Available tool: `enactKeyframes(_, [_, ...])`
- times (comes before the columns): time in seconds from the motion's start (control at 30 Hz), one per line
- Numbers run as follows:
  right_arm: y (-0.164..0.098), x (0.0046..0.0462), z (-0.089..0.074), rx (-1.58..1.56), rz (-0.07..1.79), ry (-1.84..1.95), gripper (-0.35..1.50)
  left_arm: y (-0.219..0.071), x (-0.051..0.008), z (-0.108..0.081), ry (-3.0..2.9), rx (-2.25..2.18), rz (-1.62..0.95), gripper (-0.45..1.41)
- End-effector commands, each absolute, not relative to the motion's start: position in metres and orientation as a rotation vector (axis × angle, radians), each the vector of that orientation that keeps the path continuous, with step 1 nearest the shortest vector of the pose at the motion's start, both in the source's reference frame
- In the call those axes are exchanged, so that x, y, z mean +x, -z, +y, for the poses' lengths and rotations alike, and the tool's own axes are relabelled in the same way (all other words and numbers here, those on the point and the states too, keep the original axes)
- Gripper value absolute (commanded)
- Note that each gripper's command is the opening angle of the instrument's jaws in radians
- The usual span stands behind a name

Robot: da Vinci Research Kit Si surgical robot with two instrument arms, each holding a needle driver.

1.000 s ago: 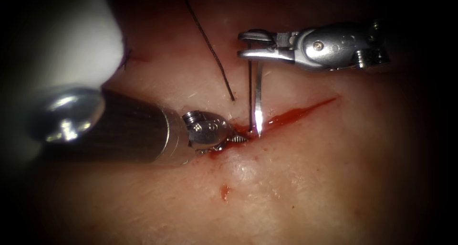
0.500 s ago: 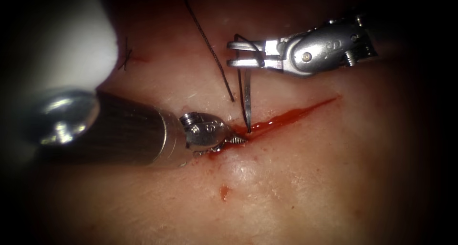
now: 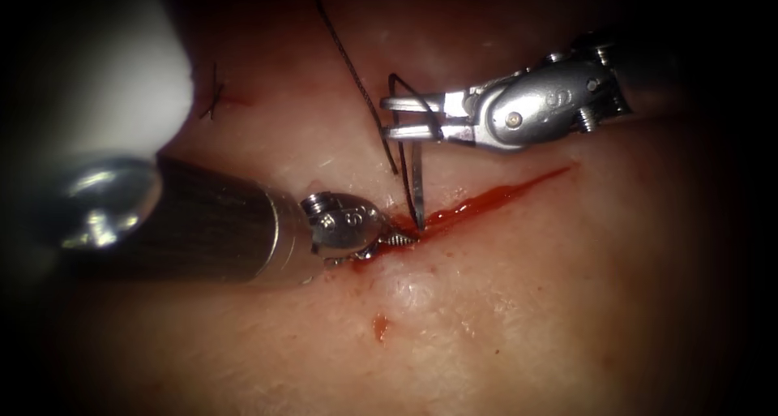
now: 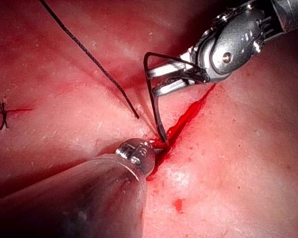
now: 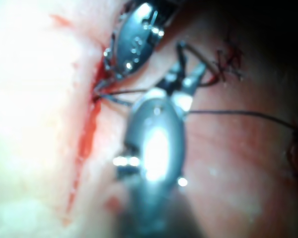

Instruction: Wound Closure

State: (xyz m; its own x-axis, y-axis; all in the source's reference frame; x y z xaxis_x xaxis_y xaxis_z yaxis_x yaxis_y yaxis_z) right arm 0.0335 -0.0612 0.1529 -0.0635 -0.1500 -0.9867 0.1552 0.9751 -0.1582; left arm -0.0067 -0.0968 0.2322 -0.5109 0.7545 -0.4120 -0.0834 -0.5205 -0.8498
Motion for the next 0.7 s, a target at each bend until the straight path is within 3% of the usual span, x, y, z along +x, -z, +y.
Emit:
enactKeyframes(0.03, [-0.1533,0.0342,-0.0618,0.015,1.616,0.243,-0.35,-0.2327,-0.0074,-0.0978,-2.065,-1.11,-1.1,0.62])
enactKeyframes(0.7, [-0.153,0.0339,-0.0624,0.274,1.614,0.127,-0.35,-0.2326,-0.0065,-0.098,-2.069,-1.112,-1.089,0.61])
